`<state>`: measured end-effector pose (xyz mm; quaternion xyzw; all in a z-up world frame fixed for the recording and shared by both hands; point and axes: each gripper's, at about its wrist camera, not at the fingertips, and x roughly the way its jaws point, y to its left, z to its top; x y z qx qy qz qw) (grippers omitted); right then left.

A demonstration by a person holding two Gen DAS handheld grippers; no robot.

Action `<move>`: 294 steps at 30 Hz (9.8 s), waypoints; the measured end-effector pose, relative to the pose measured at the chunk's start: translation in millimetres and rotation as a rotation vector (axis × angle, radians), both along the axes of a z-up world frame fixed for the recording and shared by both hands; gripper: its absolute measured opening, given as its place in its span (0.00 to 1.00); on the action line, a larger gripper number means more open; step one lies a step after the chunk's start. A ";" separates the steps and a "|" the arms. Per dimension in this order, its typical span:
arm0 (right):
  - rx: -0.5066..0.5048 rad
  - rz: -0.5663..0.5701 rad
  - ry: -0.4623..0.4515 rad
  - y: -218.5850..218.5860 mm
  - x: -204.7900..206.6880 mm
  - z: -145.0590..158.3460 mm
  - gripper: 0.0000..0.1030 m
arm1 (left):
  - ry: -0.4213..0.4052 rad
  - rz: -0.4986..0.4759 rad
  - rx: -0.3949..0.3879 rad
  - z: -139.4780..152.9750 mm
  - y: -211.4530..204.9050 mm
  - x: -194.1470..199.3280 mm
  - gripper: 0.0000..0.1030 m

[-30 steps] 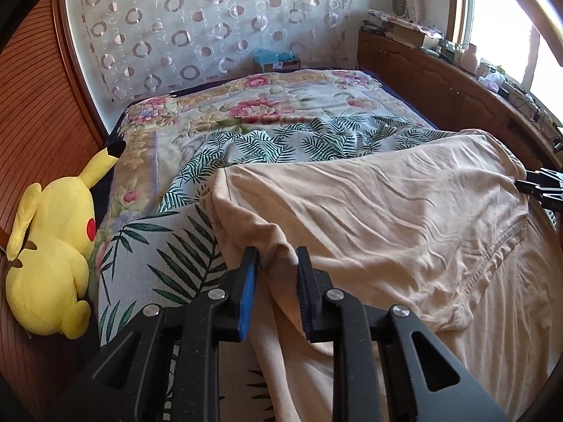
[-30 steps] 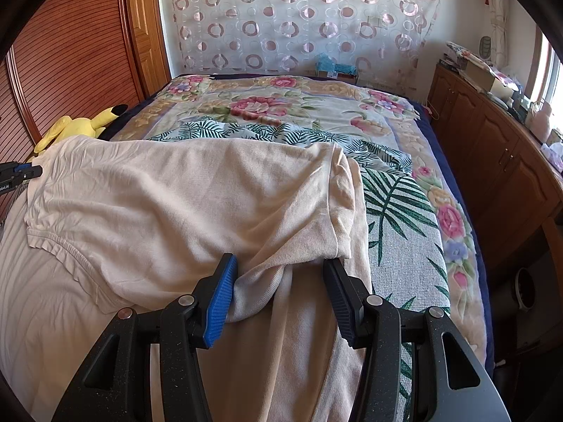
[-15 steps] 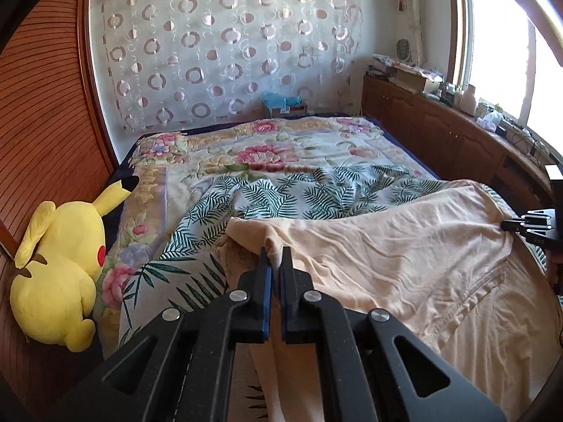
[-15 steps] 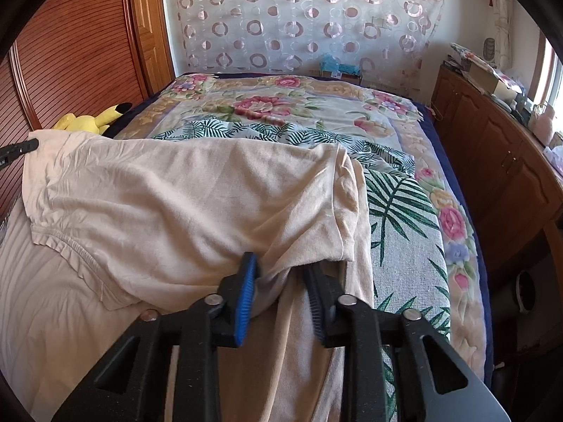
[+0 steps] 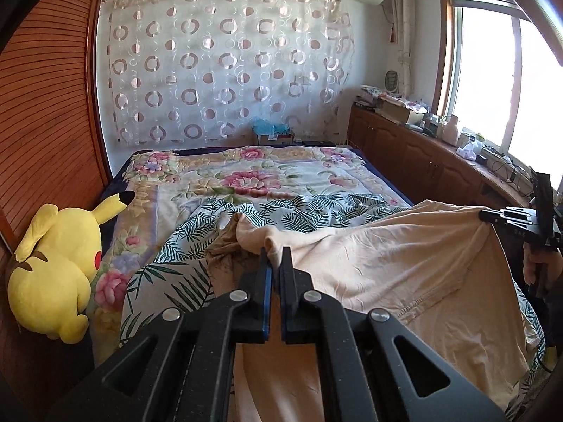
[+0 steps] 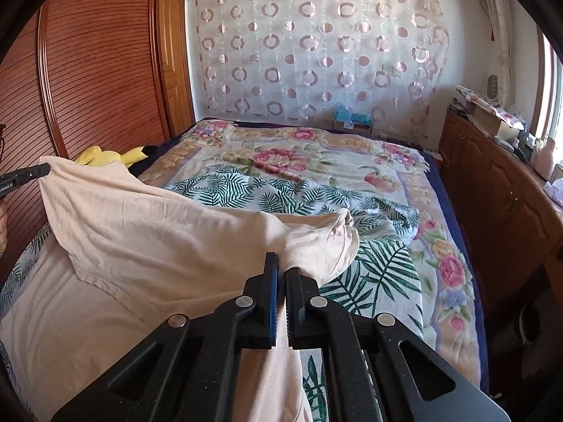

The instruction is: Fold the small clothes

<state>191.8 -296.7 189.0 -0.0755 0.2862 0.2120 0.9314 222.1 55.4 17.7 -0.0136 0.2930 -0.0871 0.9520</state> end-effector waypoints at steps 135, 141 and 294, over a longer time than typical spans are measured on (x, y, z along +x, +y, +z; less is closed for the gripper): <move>-0.001 -0.015 0.094 -41.8 -222.0 -157.1 0.51 | 0.049 -0.346 -0.161 -14.2 -120.9 -149.9 0.07; 0.029 -0.052 0.056 -62.0 -231.4 -140.6 0.51 | 0.049 -0.503 -0.125 8.3 -188.3 -143.6 0.07; -0.139 -0.066 0.085 -23.9 -65.2 -96.4 0.27 | 0.116 -0.254 -0.066 -69.4 -134.2 -166.3 0.68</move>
